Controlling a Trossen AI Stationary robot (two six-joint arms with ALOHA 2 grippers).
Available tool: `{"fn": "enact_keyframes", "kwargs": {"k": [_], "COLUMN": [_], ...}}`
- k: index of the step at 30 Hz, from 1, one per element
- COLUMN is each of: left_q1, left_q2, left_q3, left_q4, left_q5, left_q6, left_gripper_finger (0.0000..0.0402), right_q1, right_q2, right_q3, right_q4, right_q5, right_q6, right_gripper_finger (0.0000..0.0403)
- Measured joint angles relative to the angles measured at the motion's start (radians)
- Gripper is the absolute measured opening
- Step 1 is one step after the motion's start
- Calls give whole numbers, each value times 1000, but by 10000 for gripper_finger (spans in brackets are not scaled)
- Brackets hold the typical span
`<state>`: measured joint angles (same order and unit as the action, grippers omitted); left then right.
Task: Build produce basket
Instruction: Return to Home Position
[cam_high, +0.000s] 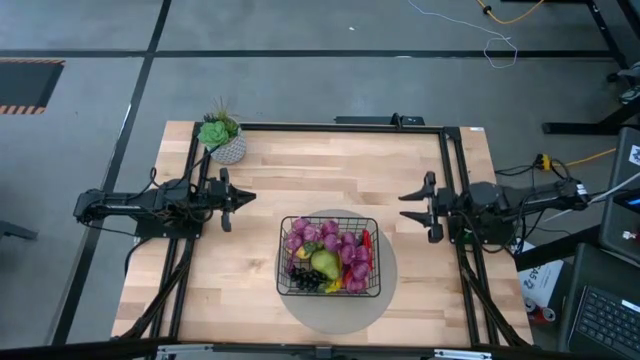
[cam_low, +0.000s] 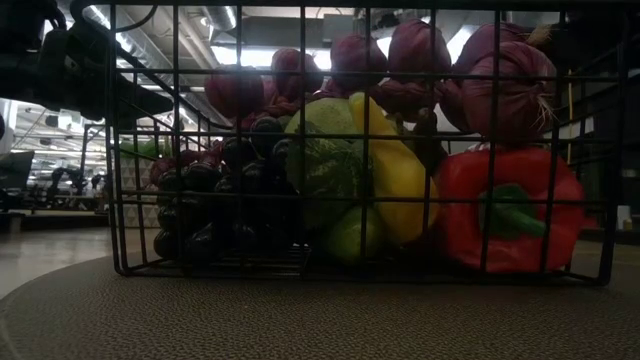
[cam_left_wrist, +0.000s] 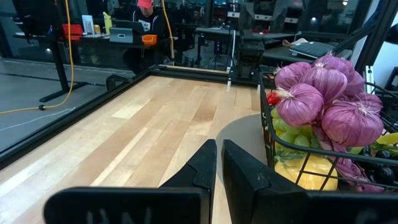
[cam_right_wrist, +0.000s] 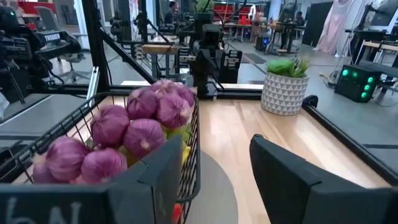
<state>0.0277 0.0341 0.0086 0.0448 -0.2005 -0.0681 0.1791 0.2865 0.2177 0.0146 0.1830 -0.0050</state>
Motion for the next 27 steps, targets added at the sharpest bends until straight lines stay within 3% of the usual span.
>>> {"fn": "enact_keyframes", "kwargs": {"k": [9, 16, 27], "left_q1": [0, 0, 0], "left_q2": [0, 0, 0], "left_q3": [0, 0, 0], "left_q4": [0, 0, 0], "left_q5": [0, 0, 0], "left_q6": [0, 0, 0], "left_gripper_finger": [19, 19, 19], "right_q1": [0, 0, -62], "right_q2": [-145, -220, -230], "right_q3": [-130, -198, -211], "right_q4": [23, 93, 10], "right_q5": [-2, -132, -131], "right_q6": [28, -3, -18], "right_gripper_finger": [188, 188, 188]}}
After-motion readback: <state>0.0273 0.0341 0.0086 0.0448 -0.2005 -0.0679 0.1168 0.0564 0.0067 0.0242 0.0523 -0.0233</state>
